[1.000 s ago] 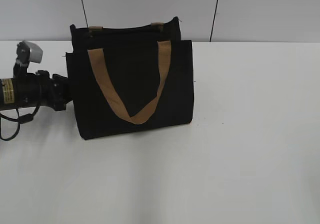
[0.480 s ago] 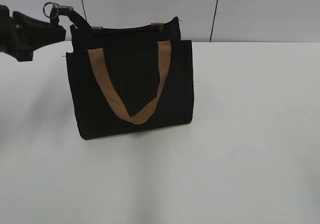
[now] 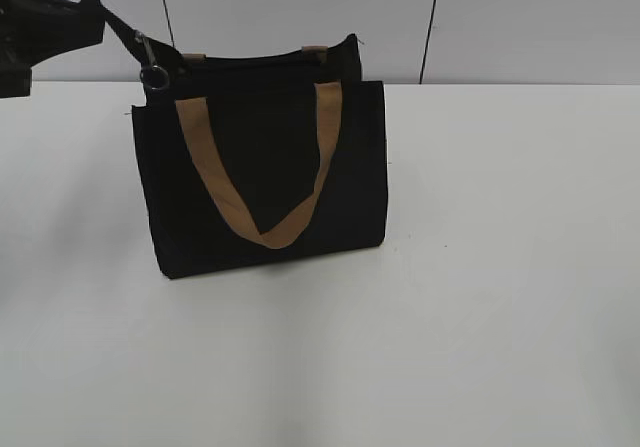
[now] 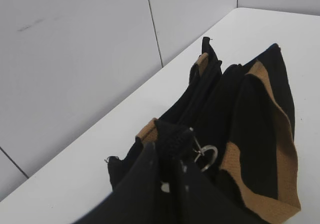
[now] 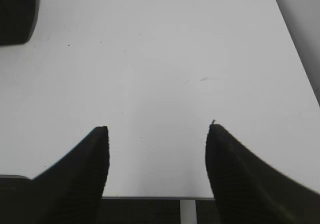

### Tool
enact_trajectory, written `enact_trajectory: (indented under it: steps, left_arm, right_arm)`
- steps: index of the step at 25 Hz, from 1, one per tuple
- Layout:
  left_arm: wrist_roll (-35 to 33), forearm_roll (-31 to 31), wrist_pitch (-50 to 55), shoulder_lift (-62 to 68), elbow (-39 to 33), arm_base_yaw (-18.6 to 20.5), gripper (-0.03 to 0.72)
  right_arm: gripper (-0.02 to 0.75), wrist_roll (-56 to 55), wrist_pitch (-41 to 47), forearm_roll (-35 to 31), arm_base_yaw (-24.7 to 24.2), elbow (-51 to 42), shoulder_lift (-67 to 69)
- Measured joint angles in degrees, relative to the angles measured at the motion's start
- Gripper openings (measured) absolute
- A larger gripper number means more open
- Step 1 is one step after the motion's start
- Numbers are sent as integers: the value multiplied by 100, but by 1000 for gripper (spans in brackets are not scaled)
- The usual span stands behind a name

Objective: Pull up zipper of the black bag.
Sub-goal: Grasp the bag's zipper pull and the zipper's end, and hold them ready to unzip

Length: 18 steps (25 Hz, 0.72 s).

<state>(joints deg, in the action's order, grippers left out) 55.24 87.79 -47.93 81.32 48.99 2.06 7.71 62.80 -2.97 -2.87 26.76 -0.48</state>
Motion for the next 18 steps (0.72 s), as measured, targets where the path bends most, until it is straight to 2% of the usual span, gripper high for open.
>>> enact_trajectory:
  steps: [18]
  left_arm:
    - [45, 101, 19, -58, 0, 0, 24]
  right_arm:
    - [465, 0, 0, 0, 0, 0, 0]
